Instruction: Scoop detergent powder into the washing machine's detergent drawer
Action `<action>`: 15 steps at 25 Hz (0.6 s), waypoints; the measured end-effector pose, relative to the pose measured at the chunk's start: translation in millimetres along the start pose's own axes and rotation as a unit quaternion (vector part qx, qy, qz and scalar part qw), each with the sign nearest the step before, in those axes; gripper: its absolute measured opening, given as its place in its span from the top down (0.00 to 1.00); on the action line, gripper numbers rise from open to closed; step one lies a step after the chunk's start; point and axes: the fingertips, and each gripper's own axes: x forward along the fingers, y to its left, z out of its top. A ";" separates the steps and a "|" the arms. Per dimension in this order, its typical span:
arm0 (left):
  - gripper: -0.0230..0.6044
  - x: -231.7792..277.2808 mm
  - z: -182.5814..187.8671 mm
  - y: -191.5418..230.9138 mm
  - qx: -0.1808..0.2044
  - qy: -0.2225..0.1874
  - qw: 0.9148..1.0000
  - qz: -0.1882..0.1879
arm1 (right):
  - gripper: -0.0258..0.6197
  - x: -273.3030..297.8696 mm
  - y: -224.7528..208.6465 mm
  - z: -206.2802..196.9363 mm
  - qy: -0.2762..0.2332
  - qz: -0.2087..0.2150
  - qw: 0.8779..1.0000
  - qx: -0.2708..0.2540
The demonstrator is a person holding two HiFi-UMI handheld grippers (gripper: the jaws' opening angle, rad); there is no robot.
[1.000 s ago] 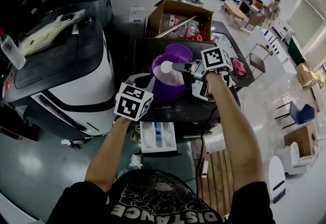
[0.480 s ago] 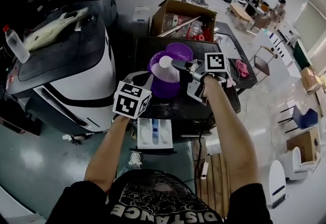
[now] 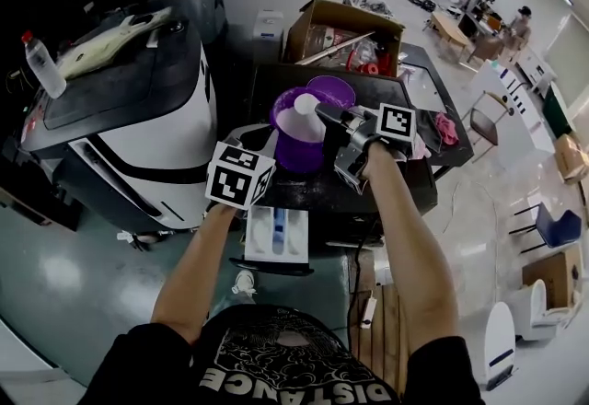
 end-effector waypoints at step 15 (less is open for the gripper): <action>0.96 -15.6 1.2 -8.9 -0.012 -0.013 0.998 0.054 | 0.90 -22.5 -3.8 2.7 -0.073 0.052 0.993 0.075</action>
